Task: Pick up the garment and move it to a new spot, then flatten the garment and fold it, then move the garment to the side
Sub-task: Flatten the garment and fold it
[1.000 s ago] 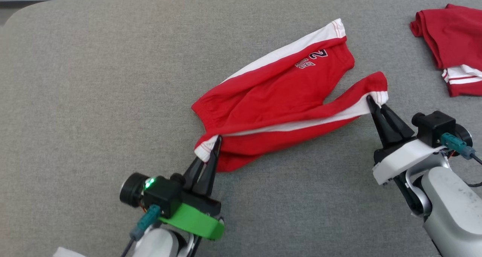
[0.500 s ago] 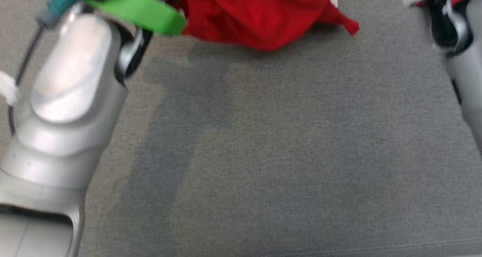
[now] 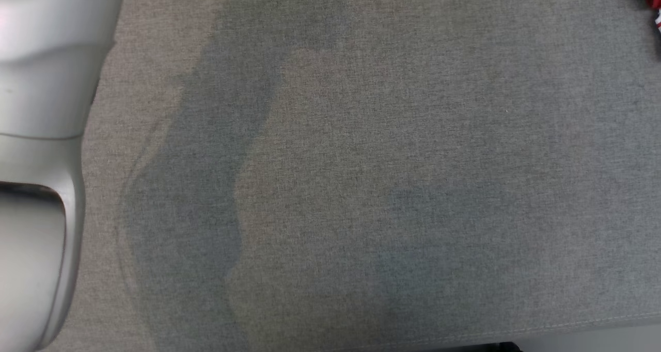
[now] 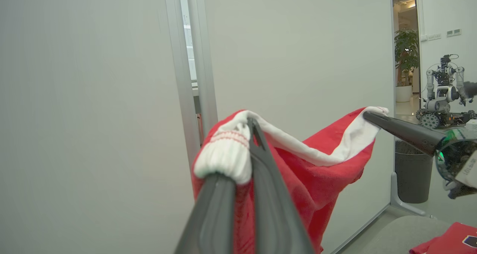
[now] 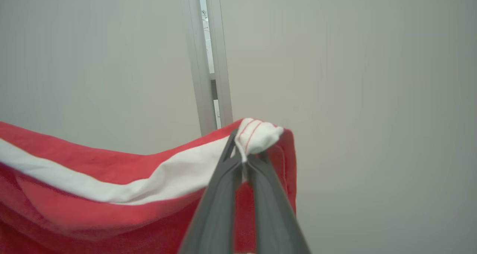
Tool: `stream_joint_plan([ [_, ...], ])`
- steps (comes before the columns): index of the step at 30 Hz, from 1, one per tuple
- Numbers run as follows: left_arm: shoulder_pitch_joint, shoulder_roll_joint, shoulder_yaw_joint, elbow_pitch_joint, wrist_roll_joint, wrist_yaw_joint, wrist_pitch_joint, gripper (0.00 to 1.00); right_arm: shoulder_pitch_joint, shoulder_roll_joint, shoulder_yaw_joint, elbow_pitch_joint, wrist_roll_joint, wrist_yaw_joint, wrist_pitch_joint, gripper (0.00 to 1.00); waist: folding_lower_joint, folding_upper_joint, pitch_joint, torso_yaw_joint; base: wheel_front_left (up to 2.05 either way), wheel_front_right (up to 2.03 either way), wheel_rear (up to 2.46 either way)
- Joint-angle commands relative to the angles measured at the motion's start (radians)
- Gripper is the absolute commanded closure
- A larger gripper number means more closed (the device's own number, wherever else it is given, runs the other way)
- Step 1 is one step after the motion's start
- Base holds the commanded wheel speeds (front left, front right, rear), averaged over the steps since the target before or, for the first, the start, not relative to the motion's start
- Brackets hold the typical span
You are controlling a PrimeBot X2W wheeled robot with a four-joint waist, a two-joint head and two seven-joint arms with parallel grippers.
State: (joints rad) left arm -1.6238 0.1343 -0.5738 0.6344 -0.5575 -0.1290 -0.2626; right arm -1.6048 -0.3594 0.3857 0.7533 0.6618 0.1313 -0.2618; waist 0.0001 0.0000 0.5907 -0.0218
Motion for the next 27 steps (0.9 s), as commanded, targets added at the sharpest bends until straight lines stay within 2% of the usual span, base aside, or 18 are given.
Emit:
stream_joint_plan([
  [1,0.058,0.0,-0.03,-0.007,0.009,-0.001,-0.001,1.0,0.057,-0.009,0.013,-0.011,0.0,-0.001,-0.003,1.0,-0.0001,0.0,0.016,0.0,0.0,0.0,0.0],
  [4,0.142,0.001,-0.045,-0.044,0.004,-0.001,-0.001,1.0,0.145,-0.019,0.003,-0.038,-0.003,-0.001,-0.003,1.0,-0.0001,0.0,0.012,0.003,0.0,0.0,0.0],
  [8,0.345,-0.005,-0.026,-0.107,0.003,-0.001,-0.001,1.0,0.336,-0.016,0.004,-0.098,0.002,-0.001,-0.003,1.0,-0.0001,0.0,-0.012,0.005,0.0,0.0,0.0],
  [18,0.857,-0.04,0.028,-0.28,0.11,-0.001,-0.001,1.0,0.843,-0.06,-0.06,-0.321,-0.025,-0.001,-0.003,1.0,-0.0001,0.0,-0.108,0.025,0.0,0.0,0.0],
  [22,1.028,-0.03,0.032,-0.331,0.152,-0.001,-0.001,1.0,1.016,-0.044,-0.078,-0.413,-0.017,-0.001,-0.003,1.0,-0.0001,0.0,-0.158,0.013,0.0,0.0,0.0],
  [27,1.204,-0.003,-0.018,-0.365,0.174,-0.001,-0.001,1.0,1.226,-0.04,-0.104,-0.497,-0.01,-0.001,-0.003,1.0,-0.0001,0.0,-0.232,0.015,0.0,0.0,0.0],
])
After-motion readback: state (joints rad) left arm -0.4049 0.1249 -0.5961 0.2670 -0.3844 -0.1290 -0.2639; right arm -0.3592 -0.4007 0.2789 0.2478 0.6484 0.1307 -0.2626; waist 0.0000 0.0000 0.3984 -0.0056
